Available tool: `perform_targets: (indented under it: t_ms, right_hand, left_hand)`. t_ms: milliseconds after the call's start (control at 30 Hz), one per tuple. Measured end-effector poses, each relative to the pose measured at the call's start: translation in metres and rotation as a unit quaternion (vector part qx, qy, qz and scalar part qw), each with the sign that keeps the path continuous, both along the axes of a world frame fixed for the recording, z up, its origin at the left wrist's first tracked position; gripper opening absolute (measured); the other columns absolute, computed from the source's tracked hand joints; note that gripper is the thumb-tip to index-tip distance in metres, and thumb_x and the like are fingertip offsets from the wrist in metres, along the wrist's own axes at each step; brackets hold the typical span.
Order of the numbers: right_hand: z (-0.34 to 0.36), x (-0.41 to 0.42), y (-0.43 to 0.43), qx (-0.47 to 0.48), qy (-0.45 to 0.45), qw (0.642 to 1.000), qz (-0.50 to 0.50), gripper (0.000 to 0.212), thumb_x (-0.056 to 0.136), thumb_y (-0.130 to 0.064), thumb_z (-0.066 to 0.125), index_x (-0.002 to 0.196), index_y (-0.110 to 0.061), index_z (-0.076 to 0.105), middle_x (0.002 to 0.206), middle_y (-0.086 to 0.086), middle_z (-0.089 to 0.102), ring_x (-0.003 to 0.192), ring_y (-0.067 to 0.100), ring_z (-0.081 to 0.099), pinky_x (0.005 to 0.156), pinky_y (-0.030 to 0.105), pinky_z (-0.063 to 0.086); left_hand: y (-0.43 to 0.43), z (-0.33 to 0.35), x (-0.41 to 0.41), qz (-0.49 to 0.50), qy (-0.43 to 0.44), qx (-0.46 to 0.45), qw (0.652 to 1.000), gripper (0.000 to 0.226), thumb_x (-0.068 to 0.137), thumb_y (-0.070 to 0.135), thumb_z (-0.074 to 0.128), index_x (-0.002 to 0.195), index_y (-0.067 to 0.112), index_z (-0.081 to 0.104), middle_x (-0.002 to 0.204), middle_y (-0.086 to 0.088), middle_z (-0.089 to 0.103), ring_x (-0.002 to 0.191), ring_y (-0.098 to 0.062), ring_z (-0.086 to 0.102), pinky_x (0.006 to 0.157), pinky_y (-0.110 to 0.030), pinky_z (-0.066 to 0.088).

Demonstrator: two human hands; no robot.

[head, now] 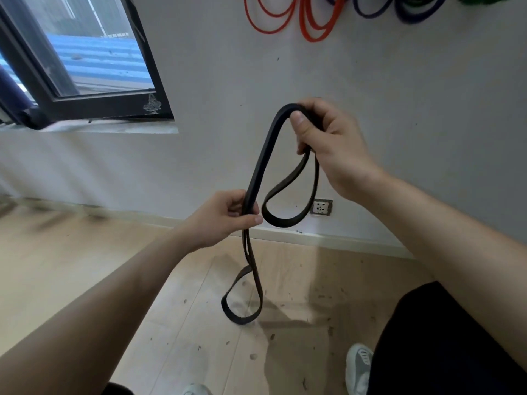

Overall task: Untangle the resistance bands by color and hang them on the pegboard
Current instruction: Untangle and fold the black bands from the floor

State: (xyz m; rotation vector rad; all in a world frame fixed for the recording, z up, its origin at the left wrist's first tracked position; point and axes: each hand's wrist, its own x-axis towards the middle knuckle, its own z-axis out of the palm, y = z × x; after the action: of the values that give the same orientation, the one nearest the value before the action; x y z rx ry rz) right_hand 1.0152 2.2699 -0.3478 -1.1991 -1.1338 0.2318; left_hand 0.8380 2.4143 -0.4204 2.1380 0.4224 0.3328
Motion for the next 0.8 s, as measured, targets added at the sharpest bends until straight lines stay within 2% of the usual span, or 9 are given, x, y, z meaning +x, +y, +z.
perform_targets:
  t_ms: [100,233,300,367,467,567,633,733,800]
  right_hand:
    - [0.001,0.006,-0.001,0.014,0.028,0.999,-0.009,0.008,0.100,-0.015,0.057,0.099,-0.016,0.065,0.067,-0.014,0.053,0.060,0.009,0.048,0.061,0.023,0.044]
    - [-0.003,0.018,-0.003,0.010,0.040,0.999,-0.012,0.009,0.100,-0.015,0.055,0.101,-0.015,0.065,0.073,-0.005,0.052,0.060,0.012,0.048,0.062,0.024,0.044]
    - [-0.007,0.028,-0.004,-0.001,0.046,0.999,-0.019,0.010,0.101,-0.016,0.054,0.099,-0.017,0.065,0.075,-0.004,0.052,0.061,0.012,0.050,0.064,0.024,0.045]
    - [-0.013,0.044,-0.007,-0.025,0.059,0.997,-0.032,0.010,0.101,-0.016,0.055,0.097,-0.018,0.064,0.077,-0.002,0.053,0.064,0.012,0.053,0.068,0.025,0.047]
    - [-0.028,0.069,-0.013,-0.095,0.075,0.992,-0.026,0.007,0.101,-0.011,0.056,0.100,-0.013,0.062,0.078,-0.001,0.057,0.067,0.010,0.057,0.077,0.030,0.050]
    - [-0.047,0.084,-0.019,-0.218,0.034,0.975,0.026,0.013,0.096,-0.010,0.065,0.109,-0.011,0.064,0.080,-0.002,0.055,0.071,0.010,0.055,0.076,0.025,0.049]
    - [-0.056,0.081,-0.018,-0.301,-0.022,0.953,0.039,0.017,0.090,-0.013,0.073,0.106,-0.014,0.067,0.079,-0.003,0.053,0.072,0.010,0.055,0.072,0.022,0.046]
    - [-0.068,0.063,-0.008,-0.346,-0.048,0.936,0.037,0.012,0.088,-0.011,0.075,0.096,-0.016,0.068,0.080,-0.003,0.060,0.073,0.010,0.060,0.073,0.024,0.046]
    - [-0.072,0.052,0.000,-0.350,-0.053,0.934,0.044,0.011,0.088,-0.011,0.074,0.095,-0.017,0.068,0.089,0.000,0.066,0.085,0.013,0.064,0.081,0.027,0.049]
  left_hand:
    - [0.004,-0.012,0.002,0.004,0.047,0.028,0.998,0.008,0.088,0.017,0.079,0.094,0.017,0.073,0.090,-0.004,0.074,0.085,-0.011,0.069,0.085,-0.029,0.052]
    - [0.011,-0.022,0.004,0.038,0.068,0.041,0.996,0.004,0.091,0.022,0.075,0.094,0.020,0.073,0.092,-0.012,0.075,0.091,-0.028,0.071,0.094,-0.046,0.056]
    - [0.015,-0.018,0.005,0.060,0.048,0.024,0.997,0.008,0.091,0.018,0.075,0.099,0.018,0.072,0.095,-0.011,0.077,0.095,-0.027,0.073,0.097,-0.047,0.056]
    - [0.019,-0.010,0.005,0.101,0.001,-0.040,0.994,0.019,0.090,0.014,0.075,0.108,0.012,0.069,0.096,-0.016,0.077,0.098,-0.030,0.074,0.097,-0.047,0.057]
    - [0.027,0.006,0.003,0.176,-0.092,-0.124,0.972,0.026,0.092,0.012,0.072,0.115,0.001,0.064,0.098,-0.014,0.079,0.098,-0.033,0.075,0.096,-0.049,0.058]
    - [0.029,0.020,0.004,0.210,-0.155,-0.129,0.957,0.021,0.097,0.014,0.066,0.116,0.004,0.067,0.098,-0.009,0.079,0.094,-0.028,0.075,0.096,-0.046,0.058]
    - [0.024,0.029,0.008,0.212,-0.187,-0.121,0.951,0.023,0.097,0.015,0.066,0.118,0.005,0.068,0.095,-0.007,0.078,0.089,-0.021,0.074,0.093,-0.040,0.060]
    - [0.010,0.044,0.018,0.194,-0.221,-0.094,0.951,0.020,0.096,0.014,0.068,0.115,0.009,0.070,0.092,-0.004,0.076,0.084,-0.014,0.072,0.087,-0.029,0.060]
    - [-0.001,0.052,0.027,0.172,-0.231,-0.074,0.955,0.015,0.094,0.012,0.070,0.108,0.015,0.072,0.089,-0.004,0.074,0.084,-0.010,0.071,0.085,-0.025,0.059]
